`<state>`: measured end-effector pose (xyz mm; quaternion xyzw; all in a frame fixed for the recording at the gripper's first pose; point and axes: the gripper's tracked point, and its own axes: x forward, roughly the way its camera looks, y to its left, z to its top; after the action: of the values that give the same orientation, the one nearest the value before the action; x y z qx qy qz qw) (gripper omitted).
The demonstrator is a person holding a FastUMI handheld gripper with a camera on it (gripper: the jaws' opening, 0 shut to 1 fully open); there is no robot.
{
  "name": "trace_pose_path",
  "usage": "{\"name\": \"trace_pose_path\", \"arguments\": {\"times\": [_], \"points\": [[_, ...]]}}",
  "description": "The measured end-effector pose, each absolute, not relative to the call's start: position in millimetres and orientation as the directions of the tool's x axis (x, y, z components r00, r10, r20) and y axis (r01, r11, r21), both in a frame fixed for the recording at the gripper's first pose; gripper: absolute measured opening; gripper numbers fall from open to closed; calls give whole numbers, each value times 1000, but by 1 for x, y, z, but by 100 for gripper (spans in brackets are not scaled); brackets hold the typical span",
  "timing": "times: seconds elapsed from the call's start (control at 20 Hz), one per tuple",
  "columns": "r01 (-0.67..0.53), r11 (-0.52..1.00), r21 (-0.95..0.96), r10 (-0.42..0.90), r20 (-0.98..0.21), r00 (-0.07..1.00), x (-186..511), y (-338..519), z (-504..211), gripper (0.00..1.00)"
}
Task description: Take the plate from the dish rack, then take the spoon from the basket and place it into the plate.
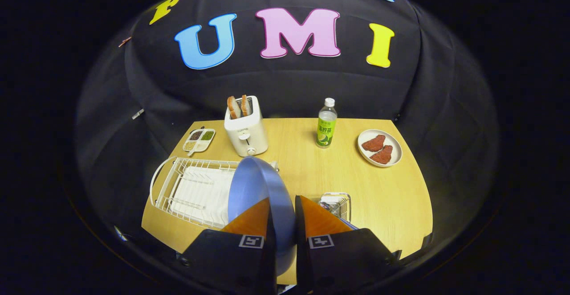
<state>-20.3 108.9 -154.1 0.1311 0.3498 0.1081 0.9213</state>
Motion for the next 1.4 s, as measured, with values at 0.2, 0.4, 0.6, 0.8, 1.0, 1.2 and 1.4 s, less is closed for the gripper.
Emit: {"name": "trace_pose_path", "arguments": {"times": [0.2, 0.4, 0.6, 0.8, 1.0, 1.2, 1.4], "points": [[-53, 921, 386, 308, -639, 705, -59, 69, -184, 21], [-6, 916, 401, 311, -699, 644, -107, 44, -245, 21], [8, 889, 457, 373, -736, 565, -145, 52, -307, 21], [55, 801, 597, 479, -692, 540, -148, 68, -351, 21], [87, 729, 679, 541, -649, 535, -147, 69, -384, 22], [60, 689, 722, 594, -610, 525, -143, 78, -394, 21], [82, 711, 698, 577, -646, 500, -141, 76, -413, 26]]}}
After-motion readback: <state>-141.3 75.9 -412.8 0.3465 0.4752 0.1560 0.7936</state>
